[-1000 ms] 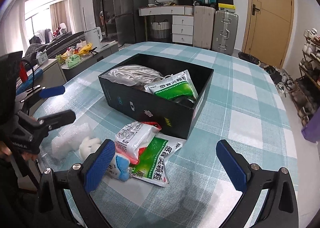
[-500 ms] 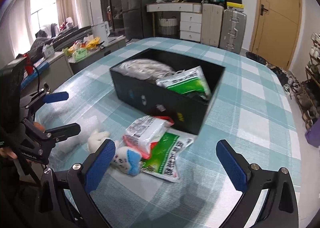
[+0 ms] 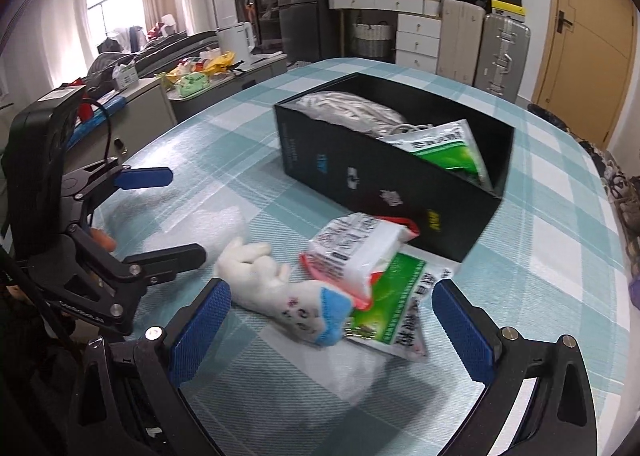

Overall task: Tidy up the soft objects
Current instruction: 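Grasp the white foam piece with the left tool while the right tool grasps the plush bunny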

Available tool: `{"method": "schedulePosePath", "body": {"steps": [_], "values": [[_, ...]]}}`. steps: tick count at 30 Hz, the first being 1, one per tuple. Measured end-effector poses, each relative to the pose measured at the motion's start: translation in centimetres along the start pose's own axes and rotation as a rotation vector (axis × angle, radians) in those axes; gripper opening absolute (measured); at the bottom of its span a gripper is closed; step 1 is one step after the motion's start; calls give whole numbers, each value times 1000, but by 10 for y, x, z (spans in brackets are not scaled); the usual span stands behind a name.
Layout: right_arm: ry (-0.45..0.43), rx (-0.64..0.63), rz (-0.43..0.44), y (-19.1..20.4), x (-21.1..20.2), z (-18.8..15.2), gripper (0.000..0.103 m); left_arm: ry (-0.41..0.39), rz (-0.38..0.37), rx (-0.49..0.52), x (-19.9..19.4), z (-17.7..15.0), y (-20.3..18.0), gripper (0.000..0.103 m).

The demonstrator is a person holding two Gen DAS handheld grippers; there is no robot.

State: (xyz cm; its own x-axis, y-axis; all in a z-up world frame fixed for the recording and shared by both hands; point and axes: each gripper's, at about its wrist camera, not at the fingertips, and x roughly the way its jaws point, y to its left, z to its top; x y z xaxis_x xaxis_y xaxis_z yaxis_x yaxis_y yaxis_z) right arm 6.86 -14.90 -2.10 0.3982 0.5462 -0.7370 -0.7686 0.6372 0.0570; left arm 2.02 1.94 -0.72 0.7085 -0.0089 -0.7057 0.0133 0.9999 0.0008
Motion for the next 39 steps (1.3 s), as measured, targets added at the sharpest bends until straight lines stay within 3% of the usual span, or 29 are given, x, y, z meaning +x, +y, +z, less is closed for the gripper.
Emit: {"method": "schedulePosePath", "body": {"steps": [7,11,14,22,31,39], "values": [[22,-28,57,16,7,1,101,16,5,-4,-2,-8,5,103],[43,-45,90,22,11,2,89,26,-14,-3,-2,-9,6,103],[48,-48,100,23,13,2,88,34,-32,7,-2,-10,5,103],[54,-72,134,25,13,-1,86,57,-35,32,4,-11,-1,91],[52,-106,231,31,16,-8,67,66,-69,25,9,-12,-3,87],[50,-83,262,31,28,-8,54,55,-103,39,3,-11,-4,55]]}}
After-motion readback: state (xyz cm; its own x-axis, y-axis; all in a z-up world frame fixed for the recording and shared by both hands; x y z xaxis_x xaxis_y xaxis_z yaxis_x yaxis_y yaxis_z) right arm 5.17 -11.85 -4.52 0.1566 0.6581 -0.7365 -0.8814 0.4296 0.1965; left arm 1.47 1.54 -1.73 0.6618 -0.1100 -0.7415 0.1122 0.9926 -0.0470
